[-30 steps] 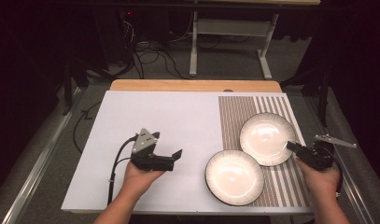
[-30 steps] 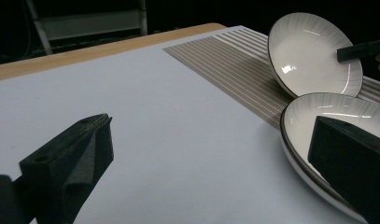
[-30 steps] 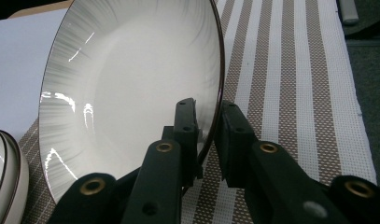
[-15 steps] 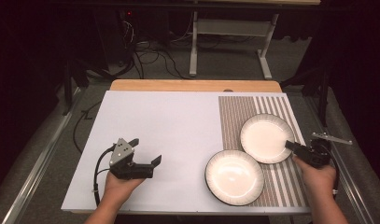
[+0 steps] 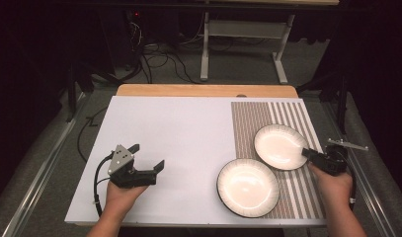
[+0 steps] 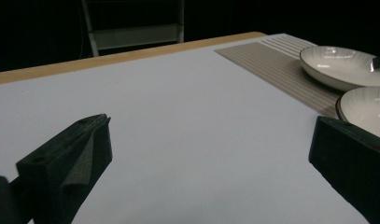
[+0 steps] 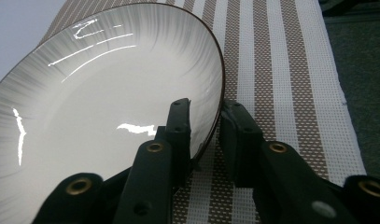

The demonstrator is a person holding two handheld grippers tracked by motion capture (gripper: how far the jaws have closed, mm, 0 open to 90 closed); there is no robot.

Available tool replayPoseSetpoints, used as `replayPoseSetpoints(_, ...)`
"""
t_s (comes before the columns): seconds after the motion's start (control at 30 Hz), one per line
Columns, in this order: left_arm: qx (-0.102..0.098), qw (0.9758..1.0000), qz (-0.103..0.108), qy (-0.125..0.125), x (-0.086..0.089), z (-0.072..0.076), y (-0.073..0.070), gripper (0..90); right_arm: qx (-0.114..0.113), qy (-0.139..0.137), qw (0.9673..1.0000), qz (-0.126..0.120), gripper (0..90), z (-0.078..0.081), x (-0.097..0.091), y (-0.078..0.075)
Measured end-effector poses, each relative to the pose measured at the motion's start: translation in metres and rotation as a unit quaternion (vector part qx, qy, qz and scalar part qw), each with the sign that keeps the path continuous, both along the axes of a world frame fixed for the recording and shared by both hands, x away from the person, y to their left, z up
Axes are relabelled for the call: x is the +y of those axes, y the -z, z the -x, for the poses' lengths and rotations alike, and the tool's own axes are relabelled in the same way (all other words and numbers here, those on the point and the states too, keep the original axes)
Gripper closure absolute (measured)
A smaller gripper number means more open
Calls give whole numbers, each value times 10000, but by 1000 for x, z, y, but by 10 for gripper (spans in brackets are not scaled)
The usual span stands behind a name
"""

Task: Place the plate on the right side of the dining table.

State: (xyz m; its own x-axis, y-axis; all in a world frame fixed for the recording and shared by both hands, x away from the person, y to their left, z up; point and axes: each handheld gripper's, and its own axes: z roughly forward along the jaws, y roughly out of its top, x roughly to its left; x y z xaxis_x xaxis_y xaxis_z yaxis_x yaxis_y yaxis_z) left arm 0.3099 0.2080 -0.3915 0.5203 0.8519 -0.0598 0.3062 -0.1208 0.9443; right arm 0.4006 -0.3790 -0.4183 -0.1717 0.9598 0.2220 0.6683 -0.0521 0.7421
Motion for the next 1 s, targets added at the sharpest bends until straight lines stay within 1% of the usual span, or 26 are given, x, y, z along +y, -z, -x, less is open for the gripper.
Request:
replayPoseSetpoints(0.03, 17, 10000, 0, 20, 0, 0, 0, 0, -24, -6, 10000, 75, 696, 0, 1, 1)
replayPoseSetpoints(0.1, -8, 10000, 13, 22, 1, 0, 0, 0, -62, 9, 10000, 61, 644, 1, 0, -1)
replayPoseSetpoints(0.2, -32, 10000, 57, 21, 3, 2, -2, 0, -309, 28, 9995, 40, 555, 7, -2, -7)
replayPoseSetpoints(0.3, -41, 10000, 69, 27, 5, 3, -3, 0, -687, -116, 9974, 171, 490, 18, 1, -16)
replayPoseSetpoints(0.33, -47, 10000, 68, 21, 5, 3, -4, 0, -883, -191, 9956, 249, 471, 23, 3, -20)
replayPoseSetpoints(0.37, -47, 10000, 81, 17, 6, 3, -4, 0, -1022, -281, 9941, 248, 448, 26, 6, -23)
replayPoseSetpoints(0.4, -53, 10000, 82, 5, 6, 3, -5, 0, -1080, -326, 9934, 221, 414, 29, 9, -26)
replayPoseSetpoints(0.43, -57, 9999, 99, 0, 6, 3, -5, 0, -1171, -423, 9920, 217, 389, 32, 12, -29)
replayPoseSetpoints(0.47, -60, 9999, 102, 3, 6, 3, -5, 0, -1274, -571, 9899, 243, 366, 35, 17, -32)
replayPoseSetpoints(0.5, -69, 9999, 90, 10, 6, 3, -6, 0, -1332, -643, 9886, 271, 338, 39, 23, -35)
replayPoseSetpoints(0.53, -69, 9999, 83, 17, 6, 3, -6, 0, -1430, -777, 9862, 318, 314, 43, 30, -38)
replayPoseSetpoints(0.57, -74, 9999, 69, 25, 5, 4, -6, 0, -1505, -845, 9844, 326, 293, 46, 34, -40)
replayPoseSetpoints(0.6, -83, 9999, 57, 30, 5, 4, -6, 0, -1640, -935, 9813, 378, 268, 50, 39, -42)
replayPoseSetpoints(0.67, -100, 9999, 52, 39, 5, 4, -7, 0, -1850, -1087, 9760, 386, 244, 58, 51, -46)
replayPoseSetpoints(0.73, -111, 9999, 44, 48, 4, 5, -7, 0, -1909, -1297, 9726, 268, 192, 65, 62, -50)
replayPoseSetpoints(0.77, -113, 9999, 26, 65, 4, 6, -7, 0, -1922, -1406, 9709, 247, 169, 68, 69, -52)
replayPoseSetpoints(0.8, -119, 9999, 22, 76, 3, 6, -7, 0, -1958, -1557, 9679, 241, 154, 71, 76, -53)
replayPoseSetpoints(0.83, -132, 9999, 9, 80, 2, 7, -8, 0, -1957, -1629, 9668, 223, 143, 73, 80, -54)
replayPoseSetpoints(0.9, -169, 9998, -6, 99, 1, 8, -9, 0, -1987, -1846, 9623, 197, 90, 78, 90, -55)
replayPoseSetpoints(0.97, -205, 9997, 0, 115, 0, 10, -10, 0, -1962, -2001, 9598, 137, 26, 83, 100, -55)
replayPoseSetpoints(1.0, -229, 9997, 8, 120, -1, 10, -11, 0, -1954, -2035, 9593, 113, 4, 84, 103, -55)
